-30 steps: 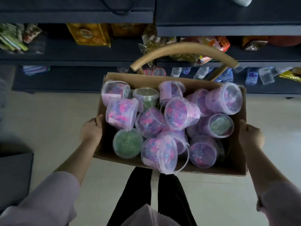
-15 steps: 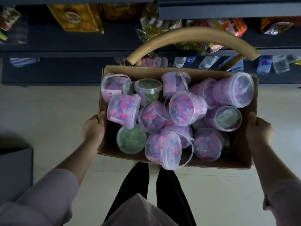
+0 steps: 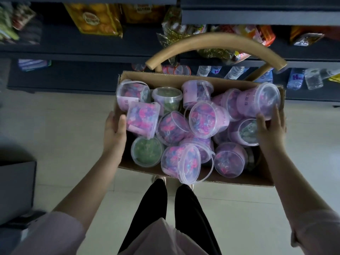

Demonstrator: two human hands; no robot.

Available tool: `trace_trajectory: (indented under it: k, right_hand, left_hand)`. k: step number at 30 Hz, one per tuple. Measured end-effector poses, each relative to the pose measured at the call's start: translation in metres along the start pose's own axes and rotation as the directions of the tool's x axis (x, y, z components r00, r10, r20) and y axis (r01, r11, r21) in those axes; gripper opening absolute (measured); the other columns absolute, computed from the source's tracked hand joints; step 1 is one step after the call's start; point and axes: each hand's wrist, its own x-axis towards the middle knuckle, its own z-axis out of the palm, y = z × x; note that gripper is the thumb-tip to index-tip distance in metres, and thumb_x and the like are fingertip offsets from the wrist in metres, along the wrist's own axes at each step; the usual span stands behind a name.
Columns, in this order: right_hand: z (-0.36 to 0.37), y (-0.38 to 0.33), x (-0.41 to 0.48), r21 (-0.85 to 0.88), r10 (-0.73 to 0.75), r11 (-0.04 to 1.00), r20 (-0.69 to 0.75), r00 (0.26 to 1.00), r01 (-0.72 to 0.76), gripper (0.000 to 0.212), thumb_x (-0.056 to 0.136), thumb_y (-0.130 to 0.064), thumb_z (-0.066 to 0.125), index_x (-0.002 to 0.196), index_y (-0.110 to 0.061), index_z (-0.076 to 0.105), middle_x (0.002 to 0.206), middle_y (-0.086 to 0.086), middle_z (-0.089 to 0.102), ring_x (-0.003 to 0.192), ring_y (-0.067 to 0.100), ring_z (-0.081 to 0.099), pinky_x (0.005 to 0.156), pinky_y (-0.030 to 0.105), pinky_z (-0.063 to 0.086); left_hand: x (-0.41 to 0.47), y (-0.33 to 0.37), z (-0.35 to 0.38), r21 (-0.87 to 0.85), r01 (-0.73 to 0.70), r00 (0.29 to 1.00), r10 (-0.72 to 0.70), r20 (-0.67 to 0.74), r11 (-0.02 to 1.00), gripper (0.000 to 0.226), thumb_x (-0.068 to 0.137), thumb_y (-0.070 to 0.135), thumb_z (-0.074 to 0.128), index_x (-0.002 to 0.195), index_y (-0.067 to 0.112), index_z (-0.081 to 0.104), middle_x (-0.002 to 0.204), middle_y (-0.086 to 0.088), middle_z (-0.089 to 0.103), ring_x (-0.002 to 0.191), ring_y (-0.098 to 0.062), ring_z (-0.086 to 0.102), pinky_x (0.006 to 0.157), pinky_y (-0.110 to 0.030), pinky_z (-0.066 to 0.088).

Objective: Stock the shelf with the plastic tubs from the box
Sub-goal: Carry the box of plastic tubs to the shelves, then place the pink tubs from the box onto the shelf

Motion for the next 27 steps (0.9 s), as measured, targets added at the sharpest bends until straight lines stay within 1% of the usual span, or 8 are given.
trace_trajectory:
  k: [3,6,9,15,18,20,23,27]
  right_hand:
    - [0.011,-0.014,0.005,0.017,-0.056,0.998,0.061,0.997,0.055,0.069,0.089,-0.054,0.051,0.149,-0.034,0.024,0.160,0.004,0.017,0.146,0.029,0.018,0.115,0.053,0.022]
    - [0.018,-0.023,0.005,0.139,-0.027,0.990,-0.045,0.999,0.033,0.062,0.082,-0.047,0.060,0.137,-0.033,0.036,0.147,0.006,0.041,0.133,0.032,0.040,0.105,0.055,0.038]
    - [0.017,-0.024,0.006,0.118,0.022,0.993,-0.112,0.993,-0.009,0.047,0.087,-0.035,0.062,0.130,-0.029,0.044,0.130,0.008,0.055,0.117,0.034,0.052,0.094,0.046,0.046]
    - [0.001,-0.018,-0.003,0.018,-0.025,0.999,-0.136,0.990,0.028,0.044,0.093,-0.037,0.057,0.134,-0.022,0.056,0.136,0.004,0.058,0.106,0.027,0.063,0.083,0.024,0.042]
    - [-0.007,-0.017,-0.019,0.142,0.007,0.990,-0.177,0.984,0.019,0.039,0.093,-0.044,0.055,0.120,-0.018,0.067,0.105,0.010,0.072,0.084,0.023,0.066,0.082,0.032,0.051]
    - [-0.011,-0.020,-0.033,0.271,0.057,0.962,-0.155,0.986,-0.013,0.037,0.091,-0.049,0.056,0.108,-0.019,0.071,0.085,0.006,0.070,0.076,0.018,0.065,0.081,0.048,0.056]
    - [-0.021,-0.030,-0.068,0.328,0.024,0.945,-0.041,0.999,-0.009,0.037,0.090,-0.046,0.059,0.119,-0.025,0.067,0.099,-0.002,0.072,0.092,0.020,0.069,0.089,0.043,0.054]
    - [-0.045,-0.051,-0.121,0.425,-0.015,0.905,0.000,1.000,0.013,0.021,0.084,-0.054,0.063,0.104,-0.054,0.063,0.100,-0.011,0.072,0.096,0.016,0.070,0.091,0.047,0.053]
  left_hand:
    - [-0.009,0.007,0.013,-0.048,-0.163,0.965,0.169,0.201,0.985,0.059,0.090,0.050,0.057,0.140,0.022,0.042,0.134,0.002,0.055,0.119,-0.013,0.056,0.096,-0.032,0.050]
    - [-0.013,0.003,0.030,0.159,-0.174,0.972,0.143,0.188,0.972,0.091,0.068,0.066,0.073,0.141,0.026,0.037,0.135,0.002,0.052,0.123,-0.014,0.052,0.101,-0.043,0.046]
    - [-0.019,-0.001,0.042,0.374,-0.306,0.951,0.264,0.160,0.876,0.099,0.062,0.073,0.069,0.140,0.023,0.035,0.138,-0.003,0.046,0.129,-0.024,0.044,0.105,-0.047,0.040]
    - [-0.028,0.013,0.042,0.441,-0.264,0.959,0.281,0.028,0.858,0.081,0.064,0.061,0.075,0.128,0.017,0.050,0.123,-0.005,0.054,0.114,-0.027,0.050,0.098,-0.044,0.043]
    - [-0.031,0.013,0.030,0.432,-0.230,0.970,0.242,0.027,0.872,0.067,0.067,0.059,0.074,0.117,0.017,0.056,0.110,-0.001,0.060,0.100,-0.022,0.058,0.088,-0.046,0.049]
    - [-0.037,0.014,0.022,0.366,-0.160,0.987,0.160,0.029,0.917,0.068,0.064,0.065,0.072,0.113,0.020,0.058,0.104,0.001,0.064,0.093,-0.019,0.062,0.081,-0.044,0.053]
    - [-0.055,0.021,0.003,0.150,0.017,1.000,-0.016,-0.008,0.989,0.069,0.055,0.069,0.072,0.105,0.023,0.060,0.095,0.003,0.068,0.085,-0.016,0.067,0.074,-0.041,0.056]
    - [-0.095,0.058,-0.034,-0.163,0.077,0.997,-0.078,0.004,0.984,0.036,0.073,0.043,0.079,0.091,0.021,0.057,0.086,0.001,0.065,0.081,-0.018,0.066,0.070,-0.032,0.055]
